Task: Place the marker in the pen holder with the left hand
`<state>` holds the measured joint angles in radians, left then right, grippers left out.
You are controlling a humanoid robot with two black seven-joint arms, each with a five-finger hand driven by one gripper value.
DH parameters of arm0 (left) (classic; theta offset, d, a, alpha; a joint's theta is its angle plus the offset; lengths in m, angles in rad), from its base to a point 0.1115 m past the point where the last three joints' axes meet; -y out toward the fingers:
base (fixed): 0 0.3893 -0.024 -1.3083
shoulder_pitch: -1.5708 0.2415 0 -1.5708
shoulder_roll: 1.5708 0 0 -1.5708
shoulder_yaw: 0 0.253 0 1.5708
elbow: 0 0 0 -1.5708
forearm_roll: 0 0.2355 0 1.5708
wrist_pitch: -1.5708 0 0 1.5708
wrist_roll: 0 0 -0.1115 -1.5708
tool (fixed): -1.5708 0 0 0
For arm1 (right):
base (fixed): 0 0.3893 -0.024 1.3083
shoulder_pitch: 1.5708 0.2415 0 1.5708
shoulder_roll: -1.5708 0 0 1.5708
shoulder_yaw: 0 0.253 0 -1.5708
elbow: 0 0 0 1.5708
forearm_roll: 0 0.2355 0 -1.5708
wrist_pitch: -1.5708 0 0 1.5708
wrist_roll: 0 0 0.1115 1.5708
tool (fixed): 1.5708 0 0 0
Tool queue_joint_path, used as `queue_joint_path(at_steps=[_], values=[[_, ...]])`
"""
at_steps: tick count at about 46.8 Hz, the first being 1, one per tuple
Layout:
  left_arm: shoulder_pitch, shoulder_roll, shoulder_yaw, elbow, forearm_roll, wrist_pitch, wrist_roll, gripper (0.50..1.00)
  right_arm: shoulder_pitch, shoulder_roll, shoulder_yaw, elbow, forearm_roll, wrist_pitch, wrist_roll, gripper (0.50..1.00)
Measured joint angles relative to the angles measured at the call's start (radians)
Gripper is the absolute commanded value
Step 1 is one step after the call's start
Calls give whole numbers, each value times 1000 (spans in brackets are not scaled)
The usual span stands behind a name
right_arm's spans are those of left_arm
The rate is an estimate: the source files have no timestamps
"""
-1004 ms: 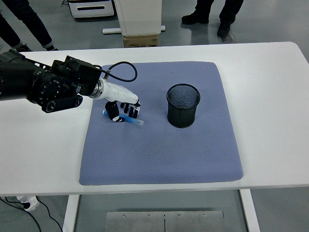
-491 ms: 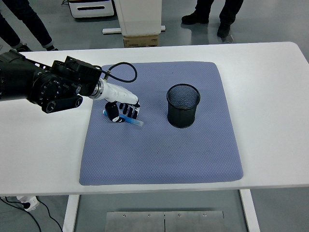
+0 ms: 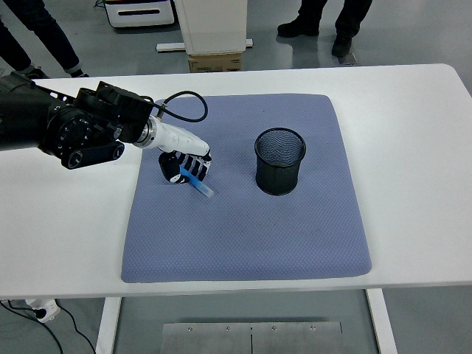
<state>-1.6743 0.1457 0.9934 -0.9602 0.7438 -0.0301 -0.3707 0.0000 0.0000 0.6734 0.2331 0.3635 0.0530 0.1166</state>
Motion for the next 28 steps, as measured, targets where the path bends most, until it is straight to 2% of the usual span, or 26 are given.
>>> queue_joint_path(at_steps=[28], values=[[-31, 11, -33, 20, -64, -3, -2, 500, 0, 0, 0, 0, 0, 0, 0, 1000]])
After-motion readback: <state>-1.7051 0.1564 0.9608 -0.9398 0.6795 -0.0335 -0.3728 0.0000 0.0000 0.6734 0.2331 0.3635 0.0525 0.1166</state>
